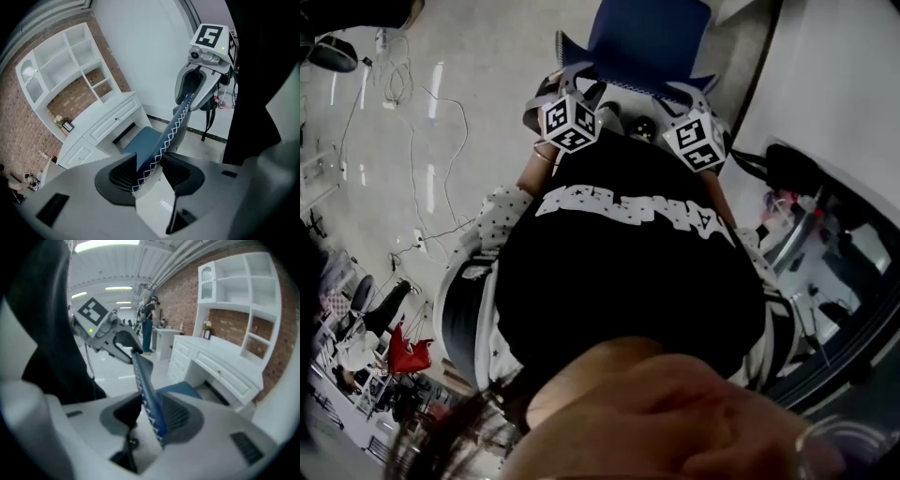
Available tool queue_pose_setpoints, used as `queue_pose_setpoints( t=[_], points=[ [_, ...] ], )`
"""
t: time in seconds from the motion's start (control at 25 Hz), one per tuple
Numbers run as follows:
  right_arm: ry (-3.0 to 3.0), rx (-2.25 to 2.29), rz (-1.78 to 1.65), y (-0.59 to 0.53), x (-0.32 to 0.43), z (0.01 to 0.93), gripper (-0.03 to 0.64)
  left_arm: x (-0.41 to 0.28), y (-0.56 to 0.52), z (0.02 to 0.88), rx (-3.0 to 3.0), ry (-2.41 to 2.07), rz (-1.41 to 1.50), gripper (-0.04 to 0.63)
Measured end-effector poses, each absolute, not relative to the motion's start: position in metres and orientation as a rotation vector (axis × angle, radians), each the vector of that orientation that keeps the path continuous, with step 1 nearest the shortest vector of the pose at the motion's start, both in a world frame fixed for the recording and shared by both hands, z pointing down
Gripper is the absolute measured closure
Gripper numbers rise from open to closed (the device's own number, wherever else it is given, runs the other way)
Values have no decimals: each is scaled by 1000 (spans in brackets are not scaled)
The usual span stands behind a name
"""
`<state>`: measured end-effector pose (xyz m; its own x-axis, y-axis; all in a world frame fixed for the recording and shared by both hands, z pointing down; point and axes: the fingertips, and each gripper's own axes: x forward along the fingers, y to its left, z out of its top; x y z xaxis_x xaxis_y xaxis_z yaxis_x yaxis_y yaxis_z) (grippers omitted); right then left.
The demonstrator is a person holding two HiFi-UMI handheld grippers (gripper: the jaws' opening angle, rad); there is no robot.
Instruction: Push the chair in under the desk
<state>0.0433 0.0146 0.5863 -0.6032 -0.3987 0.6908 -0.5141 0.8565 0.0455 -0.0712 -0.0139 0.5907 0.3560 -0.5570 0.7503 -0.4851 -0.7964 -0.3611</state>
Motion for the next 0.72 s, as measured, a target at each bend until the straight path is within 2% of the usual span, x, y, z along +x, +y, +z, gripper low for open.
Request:
queue_pose_setpoints(
  t=[0.72],
  points=[
    [-2165, 789, 319, -36, 9, 591, 453, -100, -67, 600, -2617, 699, -1423, 410]
  ],
)
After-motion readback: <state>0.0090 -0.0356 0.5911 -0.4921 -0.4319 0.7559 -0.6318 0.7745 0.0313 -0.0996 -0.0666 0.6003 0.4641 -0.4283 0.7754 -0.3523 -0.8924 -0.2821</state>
